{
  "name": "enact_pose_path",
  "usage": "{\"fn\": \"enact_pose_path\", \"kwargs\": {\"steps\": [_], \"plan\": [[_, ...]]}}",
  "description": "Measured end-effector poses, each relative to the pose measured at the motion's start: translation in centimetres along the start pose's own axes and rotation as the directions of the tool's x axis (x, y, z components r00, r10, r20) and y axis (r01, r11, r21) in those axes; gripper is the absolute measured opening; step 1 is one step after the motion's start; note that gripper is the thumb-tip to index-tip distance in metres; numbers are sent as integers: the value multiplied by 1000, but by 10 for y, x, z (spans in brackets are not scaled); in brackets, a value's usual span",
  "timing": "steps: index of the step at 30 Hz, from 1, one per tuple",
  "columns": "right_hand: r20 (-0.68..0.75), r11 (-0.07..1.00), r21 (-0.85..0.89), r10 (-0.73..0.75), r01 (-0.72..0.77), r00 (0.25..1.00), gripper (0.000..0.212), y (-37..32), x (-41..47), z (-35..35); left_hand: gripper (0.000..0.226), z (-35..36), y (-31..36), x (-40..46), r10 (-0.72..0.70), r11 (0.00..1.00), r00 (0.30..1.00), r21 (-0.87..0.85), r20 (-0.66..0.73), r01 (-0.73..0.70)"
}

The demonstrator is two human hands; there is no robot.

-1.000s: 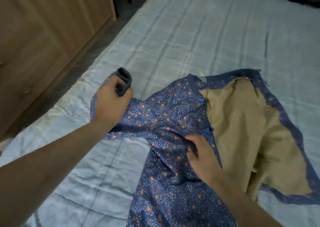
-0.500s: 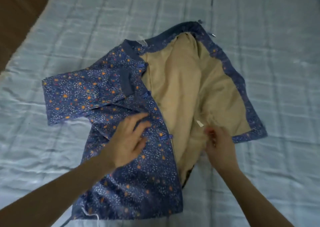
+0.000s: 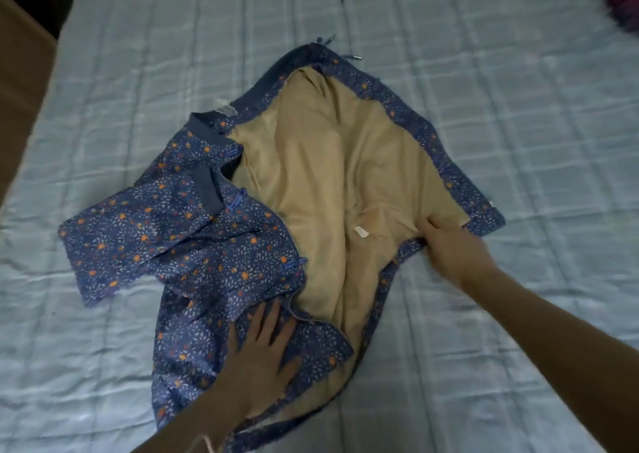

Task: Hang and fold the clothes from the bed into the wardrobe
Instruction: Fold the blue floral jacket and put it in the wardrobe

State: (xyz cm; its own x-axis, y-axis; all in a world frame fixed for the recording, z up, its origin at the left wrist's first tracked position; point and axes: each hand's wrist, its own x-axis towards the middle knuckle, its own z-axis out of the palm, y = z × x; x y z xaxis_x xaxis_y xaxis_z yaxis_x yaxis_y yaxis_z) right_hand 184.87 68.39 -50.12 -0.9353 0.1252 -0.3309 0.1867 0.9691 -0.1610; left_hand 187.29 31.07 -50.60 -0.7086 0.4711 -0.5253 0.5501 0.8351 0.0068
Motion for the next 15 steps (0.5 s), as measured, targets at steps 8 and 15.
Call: {"fn": "enact_pose_path", "kwargs": {"steps": [8,15], "plan": [[56,994,-98,54,-48,997,36,110,-69,-38,21,-41,77,7,260,909,929,-257,-264,-327],[-145,974,154,190,-168,971,29,139,-88,-13,65,-29,167,45,372,926,928,-70,-7,-371]]}}
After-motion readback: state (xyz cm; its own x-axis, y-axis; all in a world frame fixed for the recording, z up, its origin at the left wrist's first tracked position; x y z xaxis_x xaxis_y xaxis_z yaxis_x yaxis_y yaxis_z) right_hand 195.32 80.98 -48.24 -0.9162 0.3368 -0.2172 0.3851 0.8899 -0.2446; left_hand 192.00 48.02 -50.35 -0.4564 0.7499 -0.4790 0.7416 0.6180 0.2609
